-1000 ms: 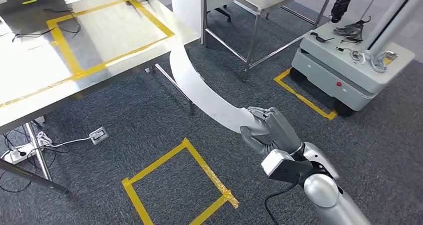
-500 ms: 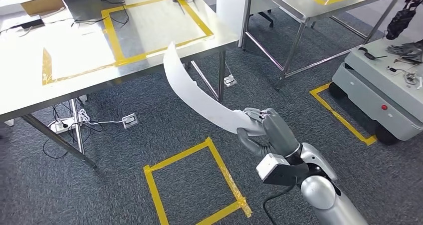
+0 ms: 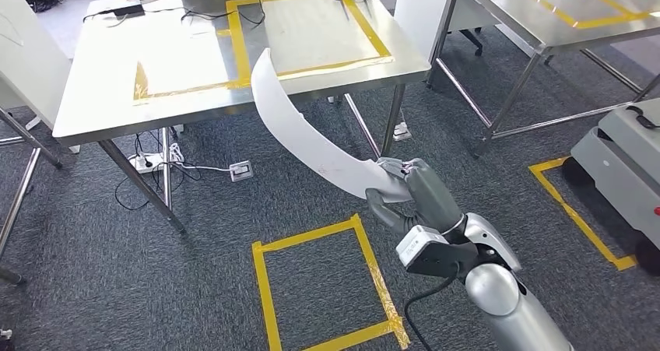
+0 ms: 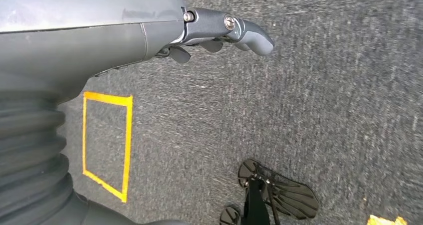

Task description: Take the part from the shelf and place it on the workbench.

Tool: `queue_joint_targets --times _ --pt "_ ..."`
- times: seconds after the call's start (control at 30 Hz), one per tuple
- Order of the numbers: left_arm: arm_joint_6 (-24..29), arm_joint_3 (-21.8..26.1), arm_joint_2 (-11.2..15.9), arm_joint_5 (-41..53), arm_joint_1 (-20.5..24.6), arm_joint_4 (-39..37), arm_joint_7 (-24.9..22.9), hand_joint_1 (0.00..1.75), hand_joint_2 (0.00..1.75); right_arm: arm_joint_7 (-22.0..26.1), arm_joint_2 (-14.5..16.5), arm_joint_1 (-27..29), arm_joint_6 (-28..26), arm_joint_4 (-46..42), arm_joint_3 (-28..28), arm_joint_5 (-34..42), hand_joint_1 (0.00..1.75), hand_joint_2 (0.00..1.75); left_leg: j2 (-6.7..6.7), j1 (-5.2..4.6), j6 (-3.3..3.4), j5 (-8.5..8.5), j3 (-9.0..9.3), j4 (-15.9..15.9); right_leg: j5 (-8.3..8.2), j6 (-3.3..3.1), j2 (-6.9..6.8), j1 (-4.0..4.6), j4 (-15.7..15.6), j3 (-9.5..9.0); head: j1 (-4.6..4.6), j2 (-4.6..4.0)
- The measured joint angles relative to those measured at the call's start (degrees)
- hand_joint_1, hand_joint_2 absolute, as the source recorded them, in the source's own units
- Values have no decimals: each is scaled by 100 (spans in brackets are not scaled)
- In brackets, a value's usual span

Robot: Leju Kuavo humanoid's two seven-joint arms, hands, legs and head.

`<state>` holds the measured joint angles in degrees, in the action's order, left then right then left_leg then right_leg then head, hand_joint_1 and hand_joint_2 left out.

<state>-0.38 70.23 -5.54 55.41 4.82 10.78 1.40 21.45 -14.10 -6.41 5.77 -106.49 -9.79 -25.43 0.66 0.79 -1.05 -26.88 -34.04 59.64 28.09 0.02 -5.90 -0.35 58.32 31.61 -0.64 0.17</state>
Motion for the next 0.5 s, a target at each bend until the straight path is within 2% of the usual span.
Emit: queue_joint_targets --times 0.1,0.13,0.17,0.23,0.3,0.37,0.47,0.5 --pt "11 41 -6 3 2 -3 -98 0 175 2 -4 -74 31 37 42 87 175 175 5 10 13 10 13 -21 -6 -200 25 15 -30 -10 -9 0" --pt "11 50 -9 4 2 -4 -122 0 175 -4 -5 -120 64 64 57 109 175 175 12 4 27 8 13 -20 -10 -221 33 15 -37 -11 -9 0" --pt "9 56 -13 5 4 -5 -129 0 175 -9 -5 -177 106 96 66 120 175 175 22 -3 42 6 11 -18 -25 -214 42 12 -44 -9 -10 0" --pt "-20 61 -24 14 13 -5 -95 0 175 -19 -8 -321 193 172 60 117 175 175 44 -17 66 10 7 -13 -62 -138 61 2 -63 -5 -10 0" --pt "-84 61 -38 41 23 -6 -30 0 175 -35 -14 -438 236 232 41 98 175 175 57 -25 79 17 1 -8 -88 -11 72 -10 -82 -5 -9 0" --pt "-142 61 -51 80 27 -7 21 0 175 -54 -28 -494 235 260 20 79 175 175 60 -33 93 18 -15 -3 -102 86 73 -18 -104 -11 -8 0" --pt "-205 60 -63 146 27 -10 56 0 175 -92 -47 -488 189 259 -10 27 175 175 26 -33 230 4 7 -104 -245 225 74 -52 -35 -22 -2 0" --pt "-225 58 -70 165 30 -12 64 0 175 -109 -51 -478 170 251 -20 1 175 175 7 -19 284 16 56 -165 -243 259 141 -69 29 -7 0 0"
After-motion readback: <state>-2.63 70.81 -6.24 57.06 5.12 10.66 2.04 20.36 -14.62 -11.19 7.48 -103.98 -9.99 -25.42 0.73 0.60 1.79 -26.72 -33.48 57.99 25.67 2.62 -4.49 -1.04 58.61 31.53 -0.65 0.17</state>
